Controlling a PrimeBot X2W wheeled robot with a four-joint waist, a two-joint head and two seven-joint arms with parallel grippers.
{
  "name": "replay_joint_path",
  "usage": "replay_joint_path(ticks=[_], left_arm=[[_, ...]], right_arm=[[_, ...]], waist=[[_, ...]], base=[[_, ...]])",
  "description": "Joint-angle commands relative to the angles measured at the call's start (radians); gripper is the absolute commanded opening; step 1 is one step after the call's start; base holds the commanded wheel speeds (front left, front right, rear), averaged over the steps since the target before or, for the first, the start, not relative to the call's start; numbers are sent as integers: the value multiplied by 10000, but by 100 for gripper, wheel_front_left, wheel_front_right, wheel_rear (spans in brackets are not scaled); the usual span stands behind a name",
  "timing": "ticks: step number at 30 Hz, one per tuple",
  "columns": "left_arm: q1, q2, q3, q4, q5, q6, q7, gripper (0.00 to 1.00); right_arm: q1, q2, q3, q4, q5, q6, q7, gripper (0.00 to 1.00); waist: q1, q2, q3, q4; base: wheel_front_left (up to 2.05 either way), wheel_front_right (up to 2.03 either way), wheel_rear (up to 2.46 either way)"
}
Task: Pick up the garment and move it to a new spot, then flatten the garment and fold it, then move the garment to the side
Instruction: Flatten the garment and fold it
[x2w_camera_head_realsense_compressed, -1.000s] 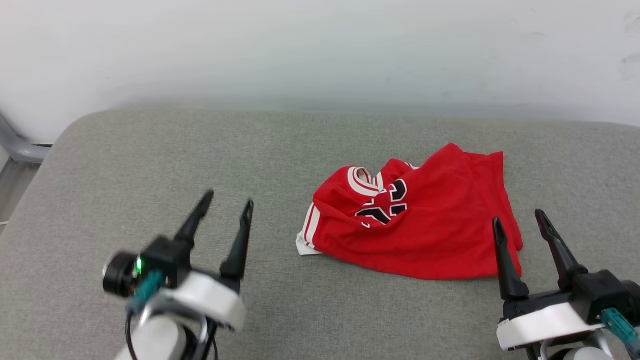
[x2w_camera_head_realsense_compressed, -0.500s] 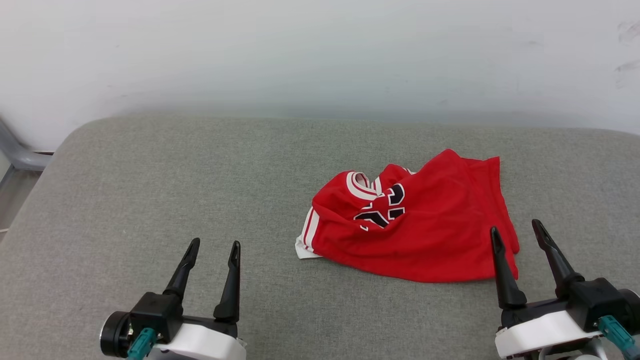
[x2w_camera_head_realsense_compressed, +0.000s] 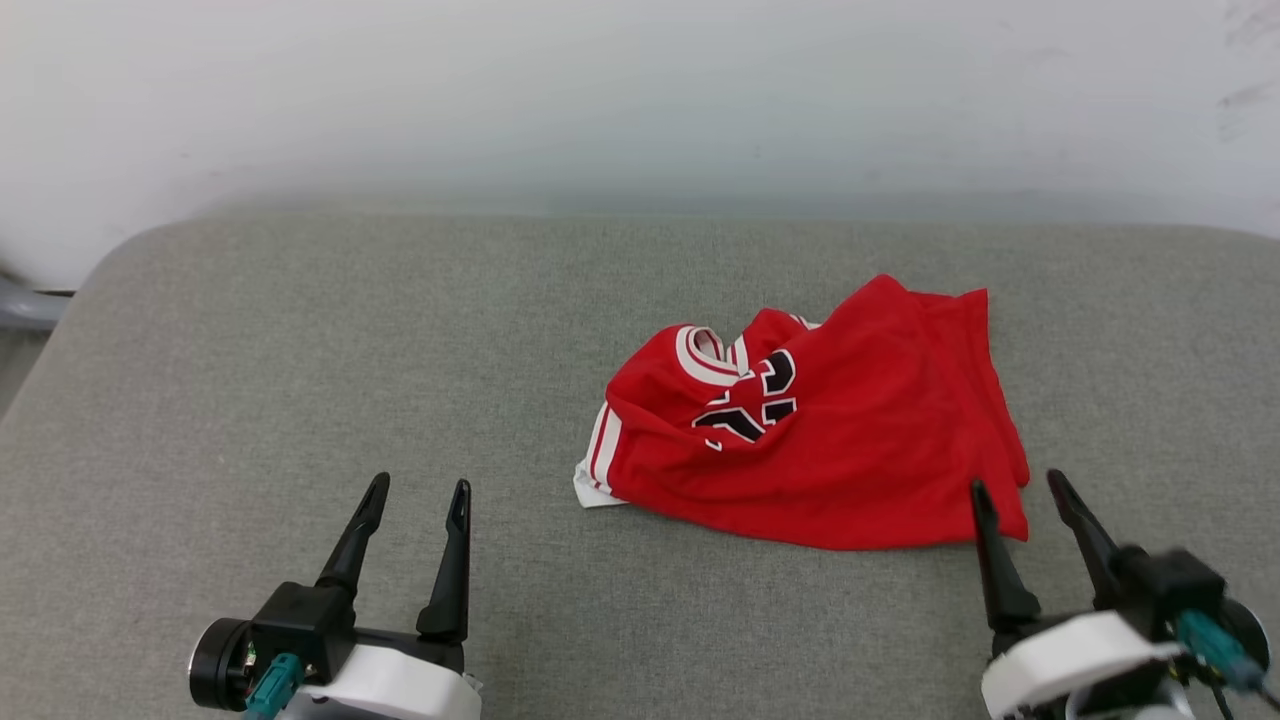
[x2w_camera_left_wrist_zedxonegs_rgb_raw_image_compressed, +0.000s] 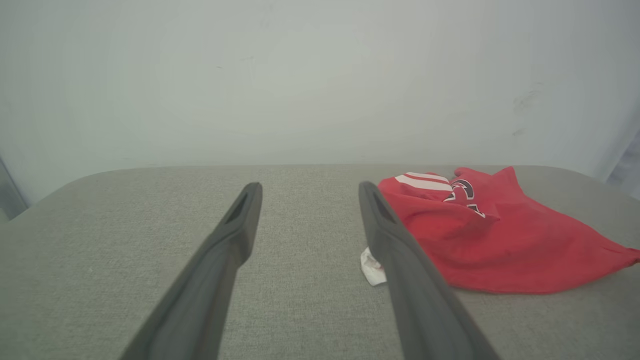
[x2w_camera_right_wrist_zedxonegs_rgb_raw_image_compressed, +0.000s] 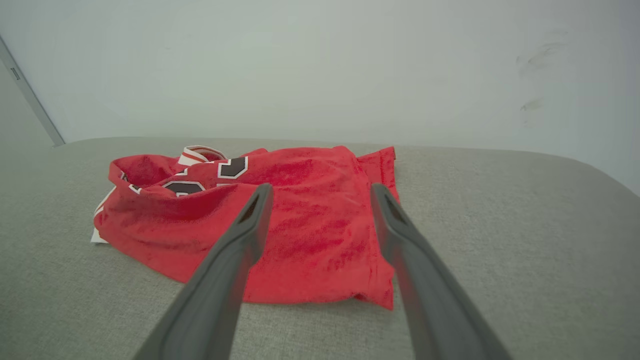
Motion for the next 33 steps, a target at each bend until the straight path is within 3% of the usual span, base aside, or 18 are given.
replay_joint_path(ticks=[1, 5, 12, 16, 24, 33], left_arm=[[-120, -60, 54, 23, 81, -66, -26, 100], [-317, -129, 137, 56, 179, -144, -26, 100], [-702, -206, -1, 109, 321, -231, -26, 100], [-915, -228, -107, 130, 339, -257, -26, 100], [-1116, -258, -131, 167, 293, -280, -26, 100], [-1258, -261, -307, 206, 122, -238, -26, 100]], right_arm=[[-483, 18, 31, 76, -27, -7, 509, 100], [-1116, -231, 333, 215, 173, -11, 3327, 100], [-2241, -1467, 1234, -422, 1110, -7, 9207, 100], [-2878, -1961, 1158, -762, 1349, -7, 10953, 100], [-3377, -2383, 747, -79, 906, -8, 12008, 100], [-3396, -2444, 855, 1538, 723, -5, 11377, 100]], waist=[[0, 0, 178, -24], [0, 0, 518, -11], [0, 0, 1163, 227], [0, 0, 1463, 523], [0, 0, 1809, 982], [0, 0, 2046, 1312]], base=[[0, 0, 0], [0, 0, 0], [0, 0, 0], [0, 0, 0], [0, 0, 0], [0, 0, 0]])
